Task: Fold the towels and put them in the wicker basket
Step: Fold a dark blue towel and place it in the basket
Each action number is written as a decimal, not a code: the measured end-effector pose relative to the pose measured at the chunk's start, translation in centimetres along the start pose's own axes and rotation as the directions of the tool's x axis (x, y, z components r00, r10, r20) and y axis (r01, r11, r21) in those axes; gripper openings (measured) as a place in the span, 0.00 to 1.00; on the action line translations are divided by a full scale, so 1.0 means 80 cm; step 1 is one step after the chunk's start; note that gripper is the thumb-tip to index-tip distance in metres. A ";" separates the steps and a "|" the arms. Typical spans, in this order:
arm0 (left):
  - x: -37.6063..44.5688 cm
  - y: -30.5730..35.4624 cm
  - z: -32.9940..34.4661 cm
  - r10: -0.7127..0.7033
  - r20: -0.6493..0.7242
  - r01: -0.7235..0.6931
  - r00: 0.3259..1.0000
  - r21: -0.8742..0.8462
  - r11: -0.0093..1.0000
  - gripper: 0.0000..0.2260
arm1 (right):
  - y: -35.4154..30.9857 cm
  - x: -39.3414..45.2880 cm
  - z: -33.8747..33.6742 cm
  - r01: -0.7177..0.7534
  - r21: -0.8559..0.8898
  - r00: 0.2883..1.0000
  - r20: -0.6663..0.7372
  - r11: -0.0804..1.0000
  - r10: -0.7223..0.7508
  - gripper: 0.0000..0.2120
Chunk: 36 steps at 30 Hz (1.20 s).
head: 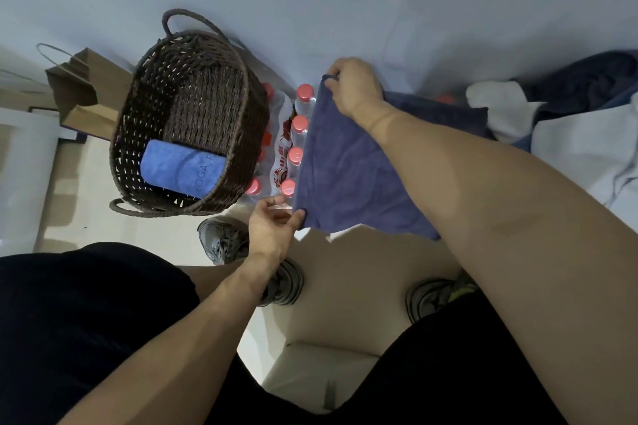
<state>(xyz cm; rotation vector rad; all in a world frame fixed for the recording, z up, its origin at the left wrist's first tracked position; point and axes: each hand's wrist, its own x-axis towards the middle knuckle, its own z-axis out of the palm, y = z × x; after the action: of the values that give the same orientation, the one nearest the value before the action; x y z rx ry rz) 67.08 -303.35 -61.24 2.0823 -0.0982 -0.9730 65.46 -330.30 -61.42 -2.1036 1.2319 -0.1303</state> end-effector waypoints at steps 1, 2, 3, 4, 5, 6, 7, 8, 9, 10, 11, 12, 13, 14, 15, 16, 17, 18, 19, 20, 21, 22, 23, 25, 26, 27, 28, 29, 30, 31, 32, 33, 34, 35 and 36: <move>0.005 -0.002 -0.002 -0.025 0.022 0.023 0.999 0.066 0.998 0.11 | 0.000 0.000 0.002 0.001 0.007 1.000 -0.008 1.000 -0.001 0.10; 0.008 -0.005 -0.006 -0.050 0.060 0.042 0.997 0.141 0.989 0.07 | 0.001 0.000 0.003 -0.001 0.019 1.000 -0.011 1.000 0.002 0.10; 0.010 -0.007 -0.010 -0.081 0.101 0.058 0.992 0.213 0.975 0.04 | 0.001 0.000 0.005 -0.005 0.031 1.000 -0.014 1.000 0.005 0.10; 0.012 -0.010 -0.015 -0.111 0.133 0.070 0.985 0.281 0.957 0.04 | 0.001 0.000 0.006 -0.010 0.039 1.000 -0.018 0.999 0.011 0.09; 0.014 -0.014 -0.019 -0.134 0.146 0.079 0.980 0.335 0.939 0.05 | 0.001 0.001 0.007 -0.017 0.042 1.000 -0.026 0.999 0.018 0.08; 0.015 -0.017 -0.023 -0.147 0.144 0.084 0.979 0.375 0.923 0.07 | 0.001 0.001 0.008 -0.026 0.046 0.999 -0.036 0.999 0.028 0.08; 0.016 -0.018 -0.026 -0.159 0.135 0.095 0.978 0.392 0.915 0.08 | 0.001 0.001 0.009 -0.035 0.052 0.998 -0.047 0.998 0.037 0.07; 0.017 -0.017 -0.028 -0.176 0.121 0.117 0.977 0.387 0.915 0.09 | 0.002 0.001 0.010 -0.041 0.057 0.998 -0.054 0.998 0.044 0.07; 0.017 -0.014 -0.029 -0.194 0.112 0.138 0.975 0.380 0.915 0.10 | 0.002 0.000 0.010 -0.041 0.058 0.998 -0.054 0.997 0.045 0.07; 0.017 -0.011 -0.030 -0.199 0.110 0.137 0.974 0.413 0.900 0.11 | 0.003 0.000 0.009 -0.035 0.063 0.998 -0.048 0.997 0.038 0.07; 0.017 -0.005 -0.030 -0.179 0.111 0.096 0.977 0.522 0.847 0.11 | 0.004 -0.001 0.007 -0.025 0.075 0.999 -0.040 0.997 0.028 0.08; 0.015 0.002 -0.028 -0.139 0.110 0.035 0.984 0.648 0.761 0.11 | 0.007 -0.003 0.002 -0.013 0.096 0.999 -0.033 0.995 0.016 0.10; 0.012 0.010 -0.025 -0.077 0.098 -0.021 0.992 0.735 0.677 0.12 | 0.010 -0.004 -0.004 0.002 0.119 1.000 -0.030 0.993 0.002 0.11; 0.008 0.020 -0.020 0.016 0.078 -0.070 0.997 0.766 0.639 0.14 | 0.014 -0.007 -0.012 0.021 0.132 0.999 -0.038 0.991 -0.016 0.11; 0.005 0.031 -0.013 0.130 0.061 -0.131 0.990 0.752 0.646 0.15 | 0.020 -0.010 -0.021 0.036 0.132 0.998 -0.053 0.991 -0.030 0.10; 0.003 0.043 -0.005 0.269 0.055 -0.228 0.961 0.706 0.670 0.13 | 0.027 -0.014 -0.031 0.043 0.131 0.997 -0.067 0.990 -0.034 0.09; 0.003 0.056 0.006 0.400 0.062 -0.340 0.915 0.652 0.678 0.10 | 0.037 -0.018 -0.042 0.036 0.137 0.997 -0.073 0.990 -0.027 0.07; 0.004 0.069 0.018 0.496 0.084 -0.441 0.864 0.602 0.666 0.08 | 0.049 -0.022 -0.052 0.020 0.146 0.997 -0.072 0.989 -0.010 0.06; 0.007 0.084 0.030 0.563 0.114 -0.524 0.819 0.548 0.652 0.06 | 0.062 -0.027 -0.064 -0.004 0.139 0.998 -0.065 0.990 0.013 0.06; 0.010 0.098 0.042 0.605 0.135 -0.584 0.784 0.490 0.647 0.05 | 0.078 -0.032 -0.076 -0.034 0.105 0.998 -0.049 0.994 0.039 0.06; 0.015 0.110 0.054 0.633 0.151 -0.626 0.759 0.439 0.645 0.06 | 0.094 -0.038 -0.089 -0.067 0.047 0.997 -0.024 0.997 0.068 0.07; 0.023 0.120 0.063 0.656 0.176 -0.661 0.734 0.410 0.629 0.08 | 0.110 -0.046 -0.102 -0.100 -0.017 0.995 0.002 0.995 0.100 0.08; 0.032 0.128 0.073 0.671 0.223 -0.693 0.707 0.410 0.594 0.10 | 0.126 -0.055 -0.115 -0.132 -0.073 0.991 0.017 0.989 0.133 0.09; 0.058 0.135 0.090 0.656 0.386 -0.755 0.648 0.435 0.490 0.15 | 0.155 -0.071 -0.137 -0.194 -0.136 0.980 0.029 0.972 0.199 0.09; 0.072 0.135 0.095 0.621 0.467 -0.774 0.629 0.448 0.447 0.19 | 0.166 -0.078 -0.147 -0.227 -0.129 0.971 0.041 0.965 0.234 0.10; 0.085 0.133 0.097 0.578 0.525 -0.779 0.624 0.472 0.412 0.23 | 0.175 -0.084 -0.155 -0.257 -0.096 0.962 0.065 0.962 0.264 0.13; 0.097 0.128 0.097 0.541 0.564 -0.779 0.624 0.503 0.374 0.26 | 0.181 -0.089 -0.161 -0.283 -0.069 0.951 0.106 0.957 0.289 0.17; 0.107 0.121 0.096 0.520 0.587 -0.779 0.620 0.539 0.321 0.28 | 0.185 -0.092 -0.163 -0.294 -0.069 0.940 0.160 0.953 0.301 0.19; 0.112 0.113 0.094 0.513 0.601 -0.779 0.612 0.572 0.258 0.29 | 0.187 -0.093 -0.163 -0.295 -0.095 0.928 0.211 0.951 0.309 0.18; 0.114 0.106 0.093 0.511 0.607 -0.773 0.608 0.600 0.205 0.30 | 0.188 -0.092 -0.162 -0.294 -0.115 0.919 0.238 0.949 0.313 0.15; 0.114 0.101 0.092 0.509 0.597 -0.755 0.619 0.631 0.178 0.31 | 0.186 -0.091 -0.161 -0.296 -0.110 0.920 0.233 0.949 0.314 0.11; 0.113 0.098 0.092 0.507 0.576 -0.730 0.641 0.662 0.170 0.31 | 0.183 -0.090 -0.160 -0.305 -0.068 0.926 0.210 0.950 0.313 0.07; 0.112 0.096 0.093 0.507 0.553 -0.705 0.661 0.690 0.167 0.31 | 0.182 -0.088 -0.160 -0.321 0.005 0.931 0.183 0.947 0.315 0.05; 0.112 0.095 0.094 0.508 0.537 -0.686 0.674 0.709 0.161 0.31 | 0.182 -0.087 -0.160 -0.342 0.097 0.932 0.161 0.935 0.324 0.04; 0.112 0.095 0.095 0.508 0.523 -0.672 0.684 0.723 0.160 0.31 | 0.182 -0.086 -0.159 -0.362 0.187 0.930 0.143 0.913 0.340 0.03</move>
<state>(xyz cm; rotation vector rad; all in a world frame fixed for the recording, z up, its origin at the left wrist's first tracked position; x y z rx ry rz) 70.13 -316.70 -64.15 2.4428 -1.8006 -0.5510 45.86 -335.83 -58.85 -1.6570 1.4422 0.0156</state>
